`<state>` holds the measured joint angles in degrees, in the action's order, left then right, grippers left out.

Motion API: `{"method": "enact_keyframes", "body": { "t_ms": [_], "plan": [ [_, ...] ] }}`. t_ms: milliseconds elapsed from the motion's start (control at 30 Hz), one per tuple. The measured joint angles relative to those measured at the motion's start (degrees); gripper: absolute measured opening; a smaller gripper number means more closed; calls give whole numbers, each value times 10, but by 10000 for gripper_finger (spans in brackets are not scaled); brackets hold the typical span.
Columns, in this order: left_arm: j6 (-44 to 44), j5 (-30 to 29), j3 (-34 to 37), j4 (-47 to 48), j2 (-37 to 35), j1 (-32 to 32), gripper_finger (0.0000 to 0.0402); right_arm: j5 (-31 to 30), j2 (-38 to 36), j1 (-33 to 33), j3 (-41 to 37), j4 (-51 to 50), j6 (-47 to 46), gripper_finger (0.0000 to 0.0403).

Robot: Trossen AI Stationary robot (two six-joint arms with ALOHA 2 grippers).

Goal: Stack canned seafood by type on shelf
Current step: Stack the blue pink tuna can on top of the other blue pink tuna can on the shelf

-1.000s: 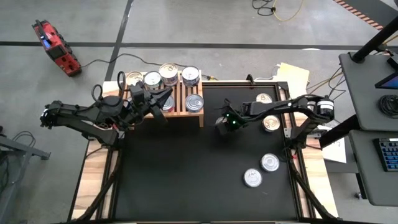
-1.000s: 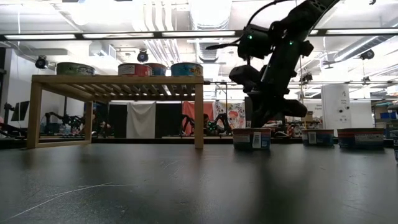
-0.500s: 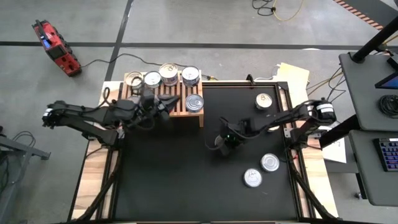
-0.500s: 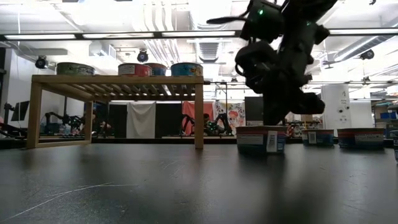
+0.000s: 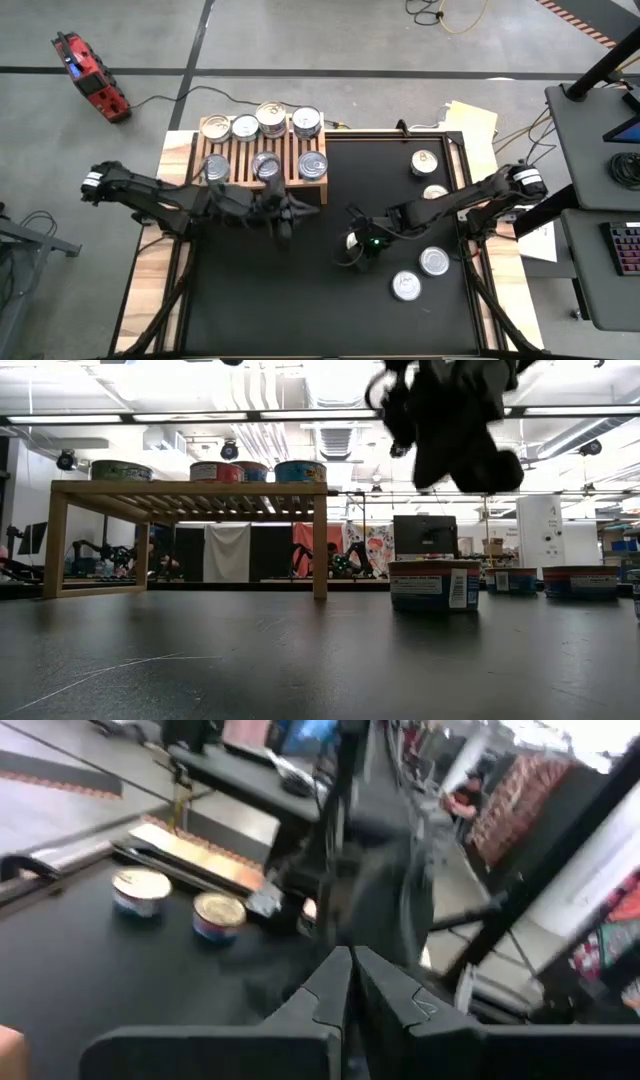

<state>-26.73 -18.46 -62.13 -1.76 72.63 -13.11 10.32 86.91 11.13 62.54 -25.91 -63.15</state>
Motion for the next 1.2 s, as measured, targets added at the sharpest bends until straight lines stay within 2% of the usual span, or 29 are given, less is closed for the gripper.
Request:
{"method": "enact_keyframes", "body": {
  "t_ms": [133, 300, 433, 500, 600, 700, 833, 933, 1067, 1200],
  "plan": [
    [-17, -24, 0, 23, 24, -32, 0, -40, -28, 10, 29, -72, 0, 12],
    [-82, -93, -1, 110, 61, -61, 0, -126, -78, 14, 42, -200, 1, 12],
    [-175, -90, -1, 195, 107, -62, 0, -207, -102, 7, 19, -284, -10, 12],
    [-218, -76, -1, 219, 133, -63, 0, -229, -105, -6, -5, -294, -27, 12],
    [-246, -40, -1, 223, 172, -63, 0, -231, -99, -20, -47, -276, -52, 12],
    [-257, -15, -1, 212, 207, -63, 0, -228, -88, -20, -86, -203, -77, 12],
    [-268, -15, -1, 183, 241, -64, 0, -242, -72, -21, -120, -106, -93, 12],
    [-264, -15, -1, 157, 257, -64, 0, -269, -55, -21, -133, -80, -99, 12],
    [-239, 7, -1, 109, 266, -63, 0, -276, -32, -20, -137, -79, -118, 12],
    [-181, 32, -1, 47, 267, -62, 0, -242, -8, -19, -135, -19, -80, 12]
  ]
}}
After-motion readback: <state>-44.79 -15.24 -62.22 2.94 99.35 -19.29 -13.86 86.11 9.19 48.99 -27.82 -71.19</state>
